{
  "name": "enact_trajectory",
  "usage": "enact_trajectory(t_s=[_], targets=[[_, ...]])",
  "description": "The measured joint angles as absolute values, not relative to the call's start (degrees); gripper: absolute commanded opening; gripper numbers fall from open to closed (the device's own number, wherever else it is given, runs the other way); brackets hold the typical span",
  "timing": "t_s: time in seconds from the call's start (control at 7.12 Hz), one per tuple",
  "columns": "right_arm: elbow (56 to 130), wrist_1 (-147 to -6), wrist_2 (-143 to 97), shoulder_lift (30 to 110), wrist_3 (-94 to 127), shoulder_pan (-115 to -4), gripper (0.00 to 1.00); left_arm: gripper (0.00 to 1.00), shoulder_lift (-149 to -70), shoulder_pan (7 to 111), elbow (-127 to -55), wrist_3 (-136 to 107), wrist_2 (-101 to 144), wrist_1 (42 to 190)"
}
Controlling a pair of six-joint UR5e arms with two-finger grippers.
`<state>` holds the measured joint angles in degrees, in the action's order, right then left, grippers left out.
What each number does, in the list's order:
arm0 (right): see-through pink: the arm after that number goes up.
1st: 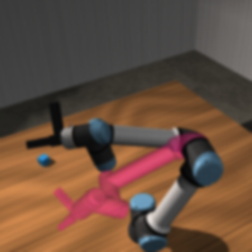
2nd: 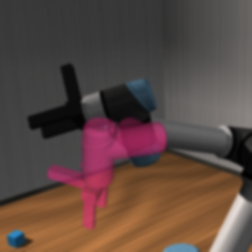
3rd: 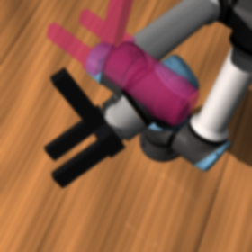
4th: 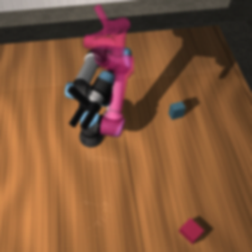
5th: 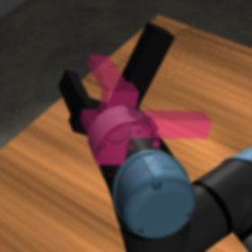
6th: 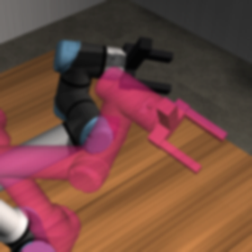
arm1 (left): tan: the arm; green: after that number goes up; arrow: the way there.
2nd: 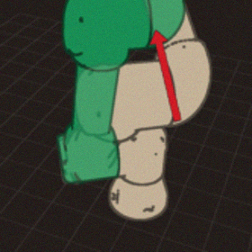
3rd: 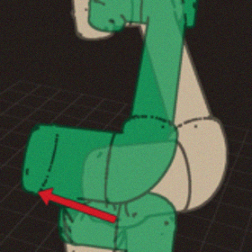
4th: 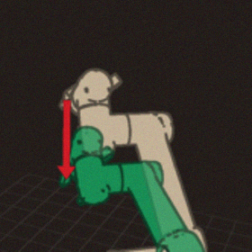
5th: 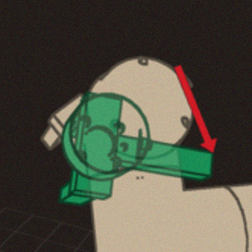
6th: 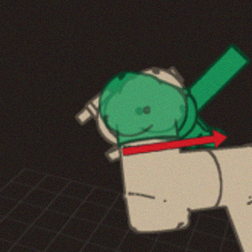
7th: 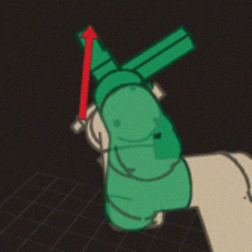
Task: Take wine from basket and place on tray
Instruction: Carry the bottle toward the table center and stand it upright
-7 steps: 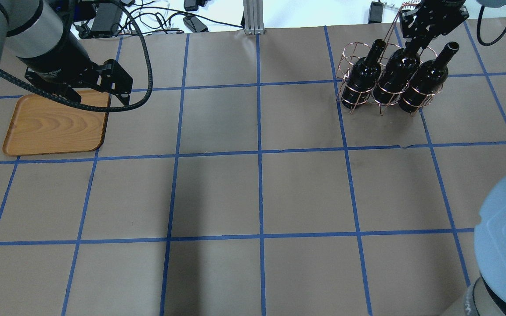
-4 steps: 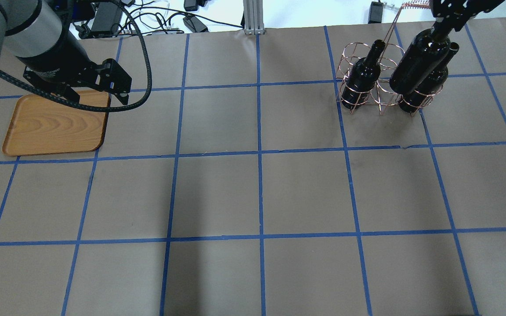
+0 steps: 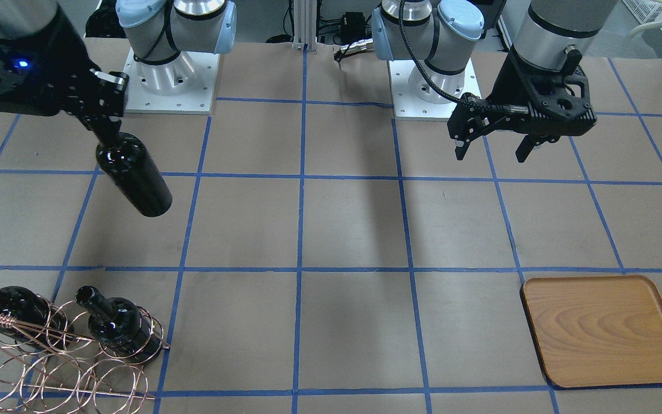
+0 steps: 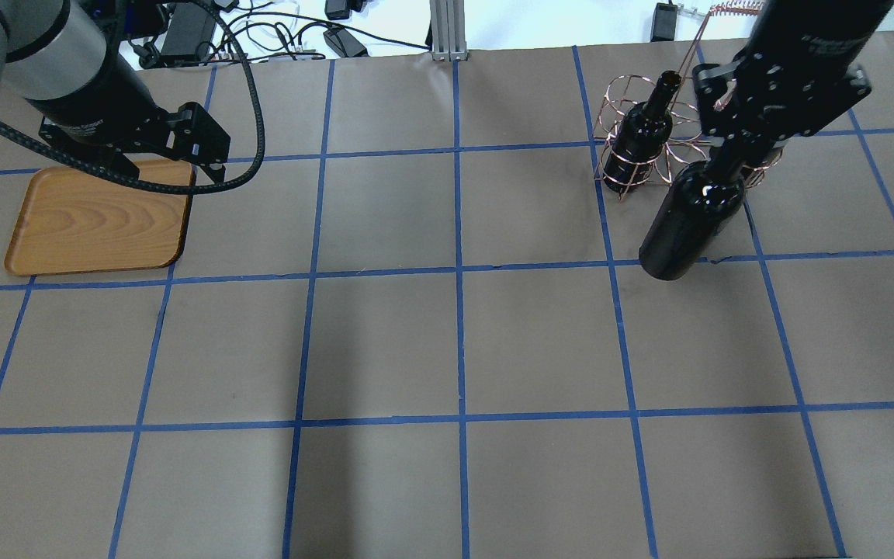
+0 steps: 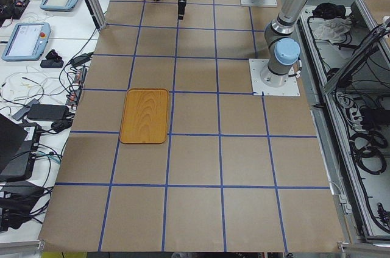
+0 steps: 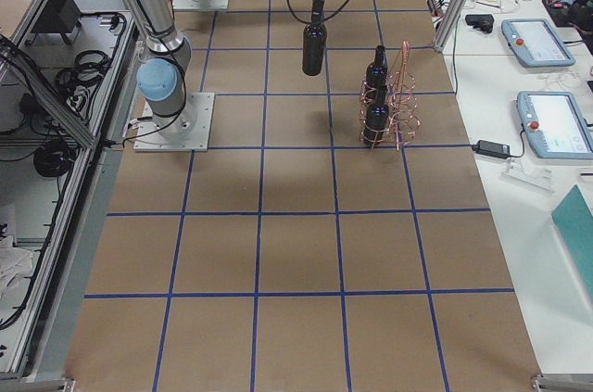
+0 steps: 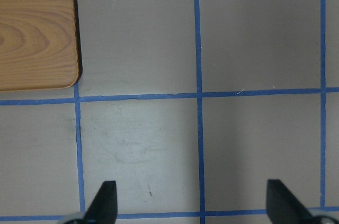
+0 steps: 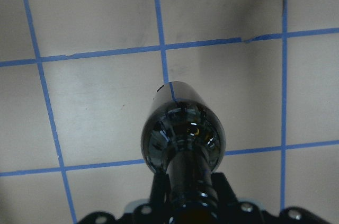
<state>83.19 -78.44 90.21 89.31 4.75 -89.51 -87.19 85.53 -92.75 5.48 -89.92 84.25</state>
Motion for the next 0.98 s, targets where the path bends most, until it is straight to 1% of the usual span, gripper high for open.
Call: enact_trajectory(t_s=[0.28,0.56,0.98], targets=[[88.94,-83.37,89.31,89.52,17.65,-100.31,0.12,1.0,-87.33,85.27,-92.73,5.51,-90.1,84.34],[93.1,-90.54,86.84,88.55,30.02,-108.5,0.12,1.0,-87.42,85.15,-92.7,5.53,-90.24,84.3],[94.83,-100.39,86.5,83.47,43.42,-116.49,0.12,1.0,-87.42,84.07,-92.51,5.54,-90.18,84.29]])
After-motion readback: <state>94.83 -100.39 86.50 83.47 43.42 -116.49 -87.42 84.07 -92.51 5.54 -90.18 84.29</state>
